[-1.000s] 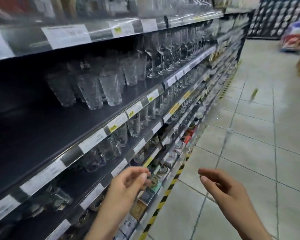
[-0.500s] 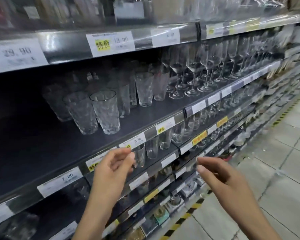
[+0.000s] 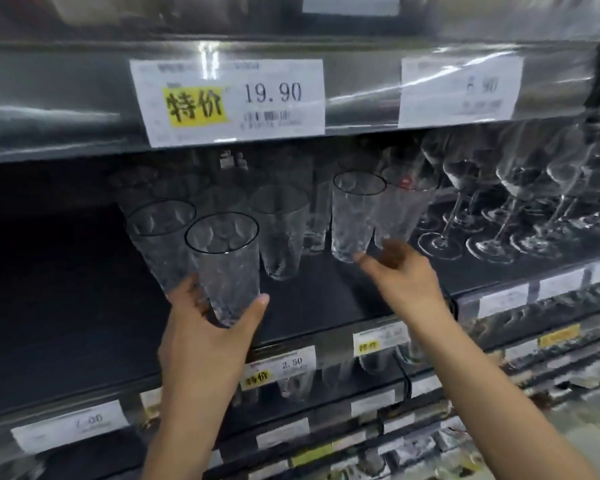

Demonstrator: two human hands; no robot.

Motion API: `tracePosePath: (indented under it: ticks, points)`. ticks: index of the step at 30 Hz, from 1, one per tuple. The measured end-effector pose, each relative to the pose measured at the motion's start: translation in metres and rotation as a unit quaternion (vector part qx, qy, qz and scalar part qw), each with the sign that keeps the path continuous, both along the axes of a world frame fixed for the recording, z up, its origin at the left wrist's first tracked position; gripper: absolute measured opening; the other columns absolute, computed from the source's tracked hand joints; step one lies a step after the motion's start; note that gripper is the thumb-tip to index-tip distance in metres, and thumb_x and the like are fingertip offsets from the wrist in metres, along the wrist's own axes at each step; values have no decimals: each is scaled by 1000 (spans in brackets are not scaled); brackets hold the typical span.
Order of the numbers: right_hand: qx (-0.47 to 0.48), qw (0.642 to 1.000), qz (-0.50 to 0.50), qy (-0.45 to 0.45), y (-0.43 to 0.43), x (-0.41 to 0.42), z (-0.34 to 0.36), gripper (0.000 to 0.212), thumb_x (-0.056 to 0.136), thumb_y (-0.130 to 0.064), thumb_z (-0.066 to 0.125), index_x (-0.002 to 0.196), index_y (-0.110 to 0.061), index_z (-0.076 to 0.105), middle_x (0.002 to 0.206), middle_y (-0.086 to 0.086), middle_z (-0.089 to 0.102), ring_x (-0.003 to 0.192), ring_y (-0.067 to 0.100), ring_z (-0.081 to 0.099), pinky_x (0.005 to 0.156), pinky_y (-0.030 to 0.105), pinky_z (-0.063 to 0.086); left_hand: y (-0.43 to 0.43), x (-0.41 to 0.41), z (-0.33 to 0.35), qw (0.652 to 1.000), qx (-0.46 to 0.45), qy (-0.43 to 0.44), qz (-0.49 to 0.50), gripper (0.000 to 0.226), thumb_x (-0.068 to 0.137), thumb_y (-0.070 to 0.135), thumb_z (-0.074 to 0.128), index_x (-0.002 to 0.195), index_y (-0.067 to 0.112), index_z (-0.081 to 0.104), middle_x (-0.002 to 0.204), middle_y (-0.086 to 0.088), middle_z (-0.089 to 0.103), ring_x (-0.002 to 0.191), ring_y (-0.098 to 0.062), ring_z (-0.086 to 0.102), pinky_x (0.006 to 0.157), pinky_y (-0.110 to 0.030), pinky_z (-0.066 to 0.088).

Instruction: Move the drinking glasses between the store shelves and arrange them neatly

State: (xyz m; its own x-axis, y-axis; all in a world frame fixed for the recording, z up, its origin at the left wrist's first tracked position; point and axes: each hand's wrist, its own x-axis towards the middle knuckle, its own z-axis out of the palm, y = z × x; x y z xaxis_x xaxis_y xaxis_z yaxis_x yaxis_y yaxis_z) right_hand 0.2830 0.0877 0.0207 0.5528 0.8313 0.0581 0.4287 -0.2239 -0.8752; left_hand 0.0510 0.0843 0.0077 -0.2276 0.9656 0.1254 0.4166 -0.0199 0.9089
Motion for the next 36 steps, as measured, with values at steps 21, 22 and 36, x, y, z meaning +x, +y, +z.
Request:
tracePosePath:
  ticks: [21, 22, 36]
  points:
    - [125, 978, 98, 136, 54, 12, -29, 63, 93, -41, 64, 142, -17, 32, 142, 3, 51, 126, 22, 54, 105, 37, 46, 6, 55, 4, 981, 34, 5, 193, 65, 69, 48, 85, 120, 21, 53, 106, 6, 66, 98, -15, 64, 86, -32, 50]
    - [121, 979, 107, 127, 53, 14, -29, 62, 93, -42, 63, 141, -17, 31, 141, 4, 51, 124, 23, 55, 104, 41, 47, 6, 56, 3, 981, 38, 1, 193, 65, 68, 48, 86, 119, 22, 54, 107, 7, 67, 99, -14, 65, 87, -32, 52]
    - [142, 922, 289, 215, -12, 35, -3, 35, 91, -44, 62, 116, -33, 40, 105, -23, 55, 95, -7, 56, 78, 18, 40, -46, 62, 17, 958, 160, -154, 183, 55, 70, 27, 88, 113, 30, 54, 108, 16, 71, 103, 0, 67, 85, -17, 51]
